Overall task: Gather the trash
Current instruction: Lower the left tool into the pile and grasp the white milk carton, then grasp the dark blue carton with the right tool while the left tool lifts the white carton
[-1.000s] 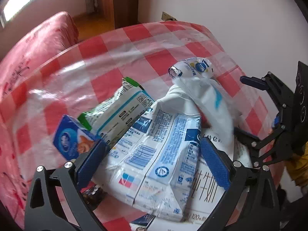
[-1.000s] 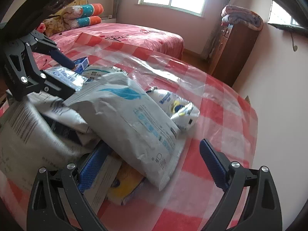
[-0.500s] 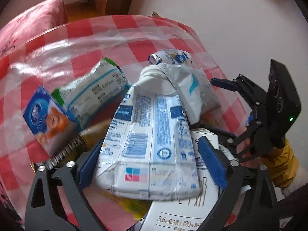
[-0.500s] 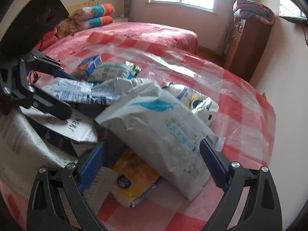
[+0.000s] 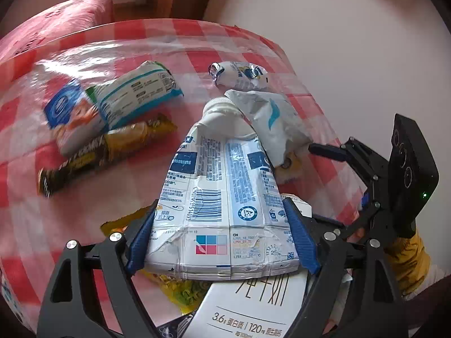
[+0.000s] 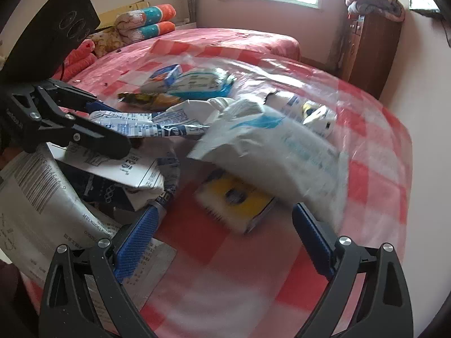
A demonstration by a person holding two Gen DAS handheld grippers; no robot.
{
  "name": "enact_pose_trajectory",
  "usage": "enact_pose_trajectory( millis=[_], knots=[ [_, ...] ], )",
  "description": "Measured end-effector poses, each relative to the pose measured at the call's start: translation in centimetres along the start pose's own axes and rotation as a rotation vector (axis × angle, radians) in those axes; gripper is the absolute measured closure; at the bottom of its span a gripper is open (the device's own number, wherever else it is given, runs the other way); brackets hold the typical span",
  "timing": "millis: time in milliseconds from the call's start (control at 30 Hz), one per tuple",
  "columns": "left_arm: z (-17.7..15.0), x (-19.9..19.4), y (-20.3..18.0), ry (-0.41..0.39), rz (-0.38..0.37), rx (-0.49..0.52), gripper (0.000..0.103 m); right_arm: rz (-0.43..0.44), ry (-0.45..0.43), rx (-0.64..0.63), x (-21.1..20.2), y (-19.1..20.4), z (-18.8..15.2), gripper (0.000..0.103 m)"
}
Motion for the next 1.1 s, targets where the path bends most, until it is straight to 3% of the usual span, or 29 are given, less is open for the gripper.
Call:
enact_pose_trajectory(
  millis=[333,567,700,967,1000,1033,1100],
  knots=[
    [-2.7,-5.4,0.3,-0.149,-0.005,-0.133,0.021,0.046,-0.058,0.140,-4.0,2.1,-0.4,0.008],
    [-4.5,-9.4,0.9,-0.255,0.005,-0.210,0.022,0.156,-0.065,0.309,-5.3,3.8,-0.8,0.008],
    [-6.1,-11.4,1.4,-0.292,0.007,-0.259,0.022,0.165,-0.062,0.308,-6.0,5.2,-1.1,0.008],
    [-9.6,-14.7,2.8,-0.327,0.090,-0.283,0.023,0.108,-0.038,0.209,-7.0,7.7,-2.9,0.008],
    [-9.9,-14.9,3.1,-0.331,0.091,-0.290,0.041,0.107,-0.036,0.220,-7.1,7.7,-3.1,0.008],
    [-10.2,-15.0,3.3,-0.328,0.090,-0.302,0.050,0.104,-0.033,0.236,-7.4,7.7,-3.3,0.008],
    [-10.8,-15.1,4.0,-0.320,0.072,-0.341,0.054,0.103,-0.024,0.245,-7.5,7.5,-3.6,0.008]
  ],
)
Point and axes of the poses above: each gripper's, at about its wrist camera, not at the fingertips, and x roughly the way its jaws point, y to its left, z to its top, the point moved 5 cm from there along x, roughly the way its jaws point, and after that the axes turned 14 degrees about -y, right-handed, at the moved point
